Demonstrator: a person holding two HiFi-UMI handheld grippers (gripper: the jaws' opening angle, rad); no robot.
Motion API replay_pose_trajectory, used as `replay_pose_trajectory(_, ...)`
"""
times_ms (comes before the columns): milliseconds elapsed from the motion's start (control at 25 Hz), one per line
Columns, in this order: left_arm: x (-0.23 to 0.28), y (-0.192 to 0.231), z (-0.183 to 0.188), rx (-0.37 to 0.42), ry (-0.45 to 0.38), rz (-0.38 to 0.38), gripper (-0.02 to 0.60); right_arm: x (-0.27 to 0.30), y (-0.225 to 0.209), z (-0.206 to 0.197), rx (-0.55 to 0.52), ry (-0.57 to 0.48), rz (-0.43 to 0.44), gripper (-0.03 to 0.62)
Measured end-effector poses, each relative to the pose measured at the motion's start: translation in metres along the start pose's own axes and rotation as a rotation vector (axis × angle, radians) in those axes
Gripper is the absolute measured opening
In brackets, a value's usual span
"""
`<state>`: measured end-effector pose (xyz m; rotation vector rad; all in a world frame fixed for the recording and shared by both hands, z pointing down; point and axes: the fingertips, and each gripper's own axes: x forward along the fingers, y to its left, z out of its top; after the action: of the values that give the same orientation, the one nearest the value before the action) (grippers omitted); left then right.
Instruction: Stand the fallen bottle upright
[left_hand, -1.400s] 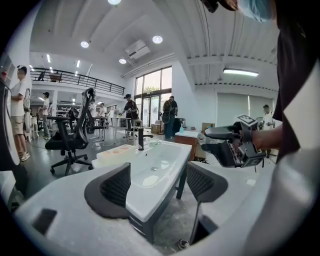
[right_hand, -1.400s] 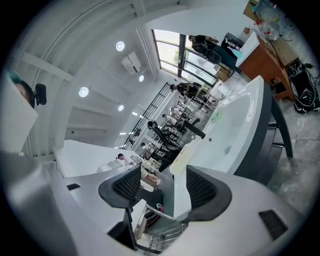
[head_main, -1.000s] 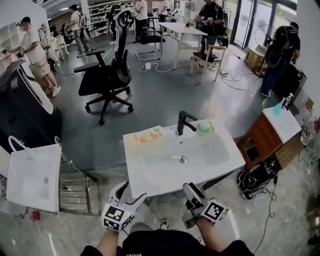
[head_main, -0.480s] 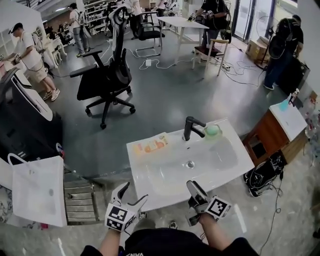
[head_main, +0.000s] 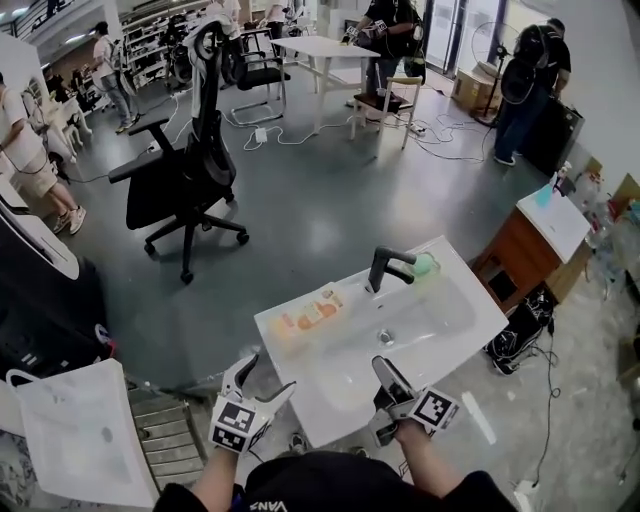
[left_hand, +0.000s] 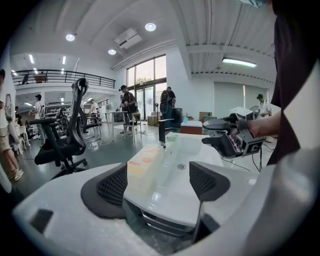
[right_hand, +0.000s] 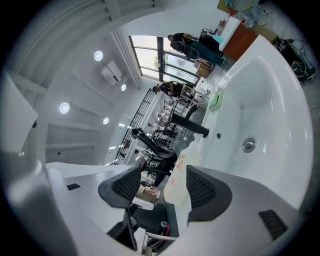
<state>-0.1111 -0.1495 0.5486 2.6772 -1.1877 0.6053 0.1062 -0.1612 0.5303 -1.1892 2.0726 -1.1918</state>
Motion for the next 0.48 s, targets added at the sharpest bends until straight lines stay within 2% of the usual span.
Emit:
replay_pose_trajectory(120,0.003,0.015,0.000,0.014,-0.001,-0.048,0.382,0.011,0.003,-0.002,-0.018,-0.041,-0.014,0.264)
replay_pose_trajectory(320,0.020,0.031,0.002,0.063,0.006,-0.109,0.385,0.031,-0.001,0.002,0.019,-0.088,-0.067,0.264)
replay_pose_trajectory(480,0.046,0.036,-0.007,0.094,0.053,-0.141,0.393,0.047,-0.015,0.022,-0.019,-0.104,-0.051,0.262)
